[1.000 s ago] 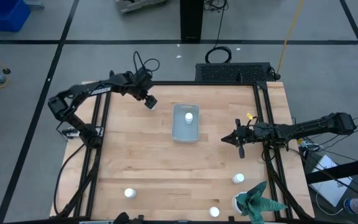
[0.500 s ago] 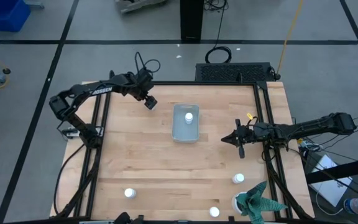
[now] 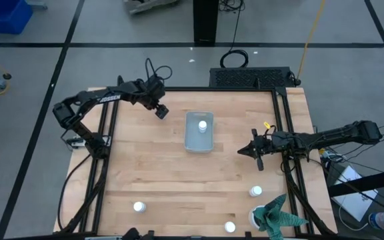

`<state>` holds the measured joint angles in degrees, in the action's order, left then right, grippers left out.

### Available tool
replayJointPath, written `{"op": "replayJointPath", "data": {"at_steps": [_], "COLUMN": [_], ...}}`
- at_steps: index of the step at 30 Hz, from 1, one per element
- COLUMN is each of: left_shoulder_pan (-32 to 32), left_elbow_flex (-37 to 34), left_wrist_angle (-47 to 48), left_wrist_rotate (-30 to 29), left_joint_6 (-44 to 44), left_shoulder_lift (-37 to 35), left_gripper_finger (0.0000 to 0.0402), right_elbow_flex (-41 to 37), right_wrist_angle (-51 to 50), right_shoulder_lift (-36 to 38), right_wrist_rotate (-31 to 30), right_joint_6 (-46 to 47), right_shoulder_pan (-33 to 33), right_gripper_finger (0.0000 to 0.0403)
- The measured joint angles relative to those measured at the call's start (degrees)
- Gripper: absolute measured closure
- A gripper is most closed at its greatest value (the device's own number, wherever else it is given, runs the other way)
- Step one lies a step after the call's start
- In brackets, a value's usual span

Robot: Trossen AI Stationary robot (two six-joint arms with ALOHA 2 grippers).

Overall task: Pick and place pill bottles into a basket
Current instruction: Put the white pill bottle into the gray bin

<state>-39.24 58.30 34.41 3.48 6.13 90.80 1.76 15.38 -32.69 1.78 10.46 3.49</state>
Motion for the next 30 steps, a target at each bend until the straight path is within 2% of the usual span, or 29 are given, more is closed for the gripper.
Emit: {"op": "replayJointPath", "data": {"at_steps": [16,22,30], "left_shoulder_pan": [0.0,0.0,0.0], "left_elbow_flex": [-2.0,-5.7,-6.1], "left_wrist_angle": [-3.5,-7.4,-10.4], "left_wrist_rotate": [0.6,0.6,1.6], "left_joint_6": [0.2,0.3,0.1], "left_shoulder_lift": [0.0,0.0,0.0], "left_gripper_finger": [0.0124,0.0124,0.0124], "right_elbow_flex": [0.0,0.0,0.0], "right_wrist_angle": [0.0,-0.1,-0.1], "right_shoulder_lift": [0.0,0.0,0.0], "right_wrist_rotate": [0.0,0.0,-0.2], "right_joint_6": [-0.4,-0.4,-0.6], "right_shoulder_pan": [0.0,0.0,0.0], "right_gripper_finger": [0.0399,0.0399,0.0398]}}
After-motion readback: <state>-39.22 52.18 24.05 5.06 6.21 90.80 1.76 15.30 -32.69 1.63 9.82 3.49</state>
